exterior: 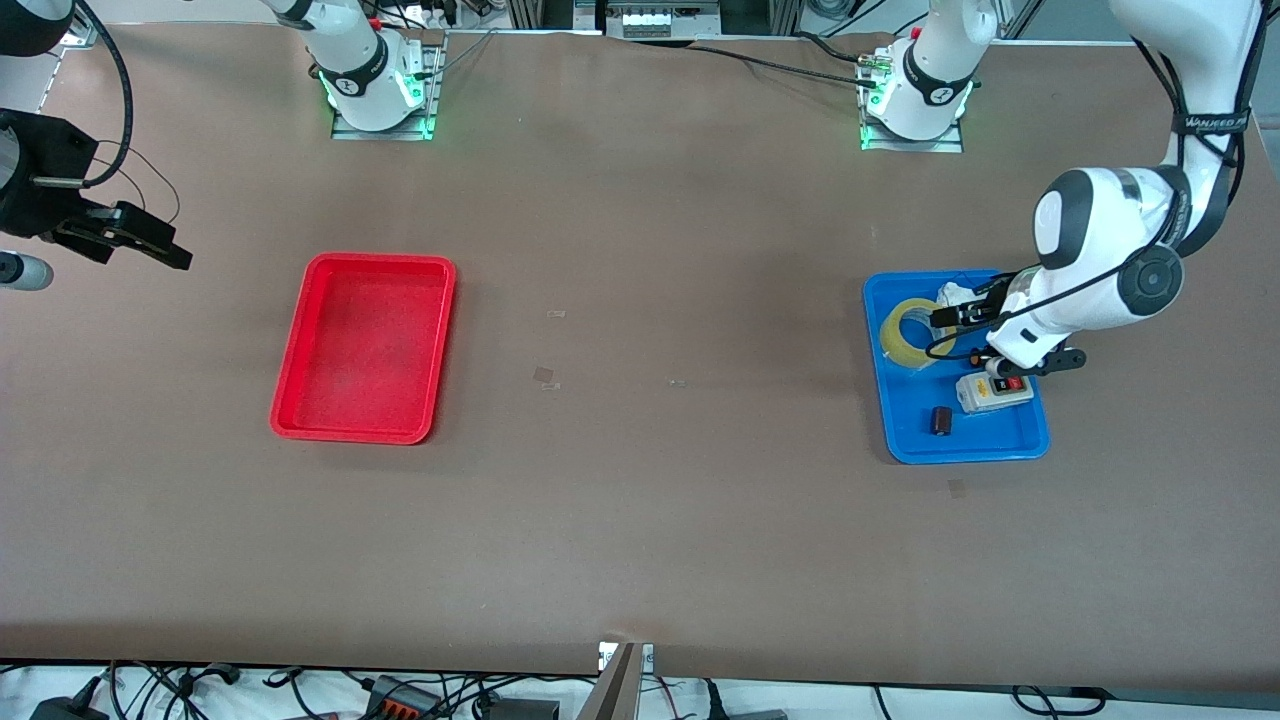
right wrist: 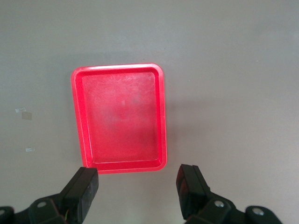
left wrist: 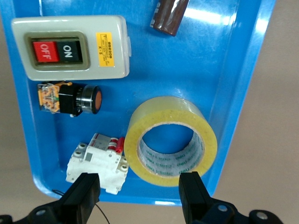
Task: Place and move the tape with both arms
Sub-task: 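Reach the left gripper down over the yellow tape roll in the blue tray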
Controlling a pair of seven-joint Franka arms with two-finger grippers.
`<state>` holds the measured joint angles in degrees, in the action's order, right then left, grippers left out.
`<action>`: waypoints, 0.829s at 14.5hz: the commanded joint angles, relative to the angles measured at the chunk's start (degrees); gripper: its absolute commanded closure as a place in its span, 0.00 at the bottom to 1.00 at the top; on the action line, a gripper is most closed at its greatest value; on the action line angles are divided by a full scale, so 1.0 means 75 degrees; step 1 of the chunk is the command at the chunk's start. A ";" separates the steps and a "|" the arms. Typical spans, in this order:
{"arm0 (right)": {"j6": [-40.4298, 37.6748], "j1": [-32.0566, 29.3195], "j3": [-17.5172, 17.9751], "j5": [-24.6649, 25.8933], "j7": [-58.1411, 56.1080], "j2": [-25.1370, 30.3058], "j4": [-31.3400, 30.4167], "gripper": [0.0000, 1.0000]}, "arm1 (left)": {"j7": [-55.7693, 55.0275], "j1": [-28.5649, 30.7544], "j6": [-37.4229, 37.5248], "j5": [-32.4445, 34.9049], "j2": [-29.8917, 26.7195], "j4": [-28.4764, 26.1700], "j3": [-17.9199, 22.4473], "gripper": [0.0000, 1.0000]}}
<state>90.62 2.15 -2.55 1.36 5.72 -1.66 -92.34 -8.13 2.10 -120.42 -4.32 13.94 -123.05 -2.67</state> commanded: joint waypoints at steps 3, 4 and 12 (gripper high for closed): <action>0.0035 -0.0053 0.0011 -0.0110 -0.0165 0.0022 -0.0005 0.02 | 0.0170 -0.0151 -0.0420 -0.0010 0.0530 0.0023 0.0004 0.00; 0.0035 -0.0053 0.0011 -0.0099 -0.0165 0.0010 -0.0005 0.02 | 0.0170 -0.0151 -0.0537 -0.0009 0.0636 0.0012 0.0004 0.00; 0.0070 -0.0053 0.0011 -0.0099 -0.0165 -0.0037 -0.0005 0.02 | 0.0170 -0.0162 -0.0913 0.0002 0.1024 0.0012 0.0004 0.00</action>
<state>90.80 2.15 -2.55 1.36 5.72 -2.07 -92.34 -7.94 1.06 -126.70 -4.32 21.59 -123.08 -2.79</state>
